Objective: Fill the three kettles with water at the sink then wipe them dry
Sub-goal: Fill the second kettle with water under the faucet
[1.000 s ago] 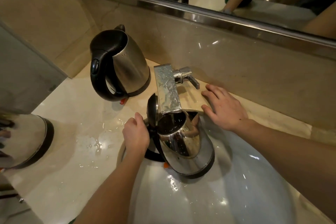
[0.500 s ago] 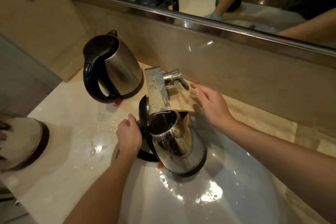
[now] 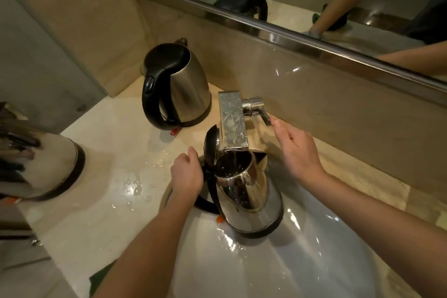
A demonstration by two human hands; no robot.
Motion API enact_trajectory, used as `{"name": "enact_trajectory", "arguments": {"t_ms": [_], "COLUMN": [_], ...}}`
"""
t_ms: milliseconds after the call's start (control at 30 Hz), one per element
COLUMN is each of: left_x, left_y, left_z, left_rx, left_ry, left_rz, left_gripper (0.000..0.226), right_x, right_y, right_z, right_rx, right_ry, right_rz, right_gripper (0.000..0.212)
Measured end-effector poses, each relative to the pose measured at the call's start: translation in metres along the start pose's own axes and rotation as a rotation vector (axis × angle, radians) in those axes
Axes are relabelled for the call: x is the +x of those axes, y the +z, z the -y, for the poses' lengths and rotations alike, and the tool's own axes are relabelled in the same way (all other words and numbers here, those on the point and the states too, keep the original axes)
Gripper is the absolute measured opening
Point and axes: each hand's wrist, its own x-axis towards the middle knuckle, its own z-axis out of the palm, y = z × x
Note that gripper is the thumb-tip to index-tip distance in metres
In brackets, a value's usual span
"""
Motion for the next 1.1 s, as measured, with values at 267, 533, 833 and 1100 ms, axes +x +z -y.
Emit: {"name": "enact_trajectory", "arguments": {"t_ms": [267,533,833,1100], "left_x": [0.002,0.001,-0.015,-0.033], "left_y": [0.000,-0.002,-0.012,-0.032], "left_z": [0.002,0.005,0.007,0.013], "left_rx": [-0.015,0.006,-0.133,-0.233], "left_ry": [-0.021,-0.066,-0.124,-0.183], "left_rz": [0.015,0.039,0.155,0.359], "left_gripper": [0.047,0.047,0.039,0.041], "right_x": [-0.009,-0.037,-0.050,-0.062], "right_y": [0.010,0.049,0.057,0.067], "right_z": [-0.003,-0.022,-0.003,0.004], "right_rx": [0.116,0.261,0.439,0.496], "right_ry": [0.087,0.468,0.598,0.630], "right_rz": [0.035,-0.066,-0.212,-0.272], "right_gripper": [0.051,0.054,0.040,0.046]}}
